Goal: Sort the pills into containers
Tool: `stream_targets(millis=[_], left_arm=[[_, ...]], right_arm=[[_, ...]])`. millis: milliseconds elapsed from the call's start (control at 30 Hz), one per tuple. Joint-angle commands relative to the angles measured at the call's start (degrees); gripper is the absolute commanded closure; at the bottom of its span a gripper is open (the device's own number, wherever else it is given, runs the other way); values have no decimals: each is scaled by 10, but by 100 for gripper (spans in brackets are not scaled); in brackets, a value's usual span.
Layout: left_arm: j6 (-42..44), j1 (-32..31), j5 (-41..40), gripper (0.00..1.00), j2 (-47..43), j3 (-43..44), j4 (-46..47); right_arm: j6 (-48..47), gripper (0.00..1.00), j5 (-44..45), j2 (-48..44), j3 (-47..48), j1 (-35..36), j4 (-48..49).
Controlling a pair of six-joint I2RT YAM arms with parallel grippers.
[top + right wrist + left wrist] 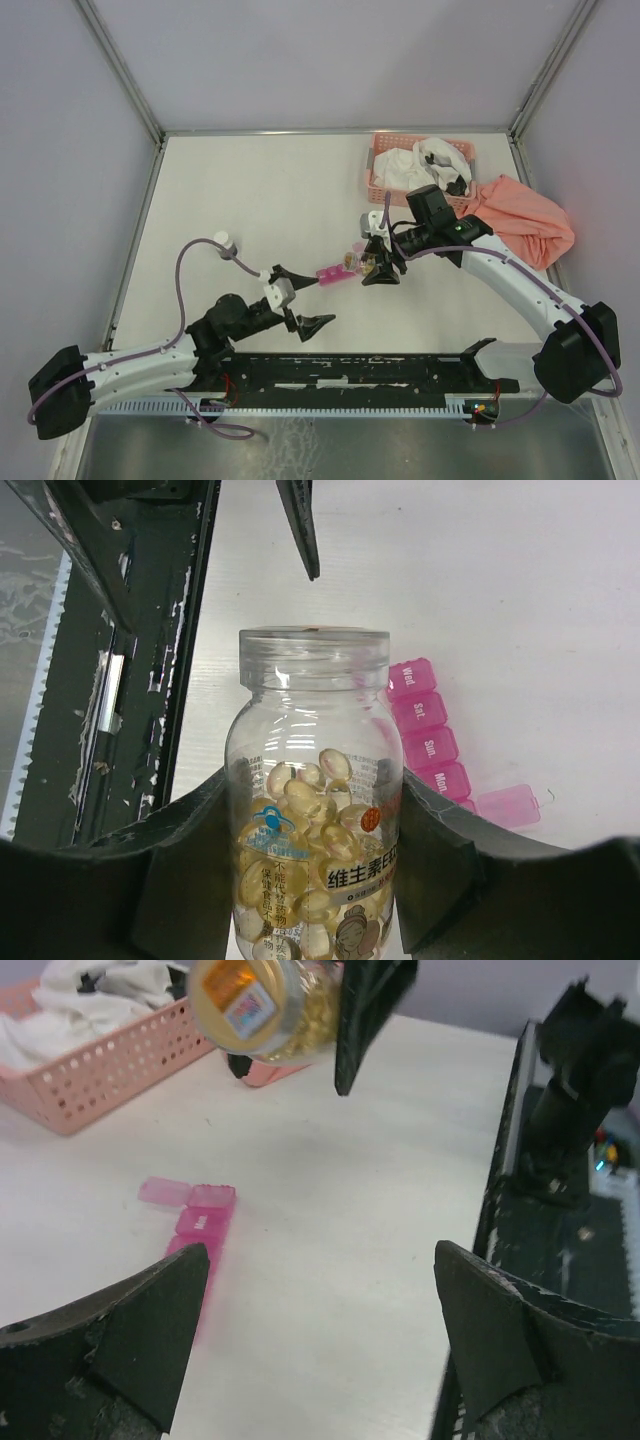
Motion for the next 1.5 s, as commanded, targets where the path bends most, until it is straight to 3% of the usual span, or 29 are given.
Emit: stream_targets(millis=[0, 100, 267, 333, 467, 800, 1200, 1467], left_arm=[[282, -1, 76, 1, -4, -38, 186], [314, 24, 133, 0, 43, 9, 177], [138, 171, 357, 4, 156, 46, 356], [119, 184, 379, 6, 194, 59, 390], [110, 184, 431, 14, 245, 117, 371], [116, 185, 448, 29, 291, 163, 327], [130, 184, 436, 34, 315, 179, 289], [104, 183, 439, 47, 321, 181, 293]], right_arm=[[-30, 98, -32, -12, 15, -1, -1], [-39, 98, -33, -10, 15, -1, -6], [-46, 98, -35, -11, 17, -1, -13], [-48, 98, -36, -12, 18, -1, -14], [-52, 98, -34, -13, 18, -1, -17], [-55, 98, -37, -14, 19, -1, -21], [-55, 98, -38, -14, 19, -1, -21], [-55, 98, -38, -15, 19, -1, -23]])
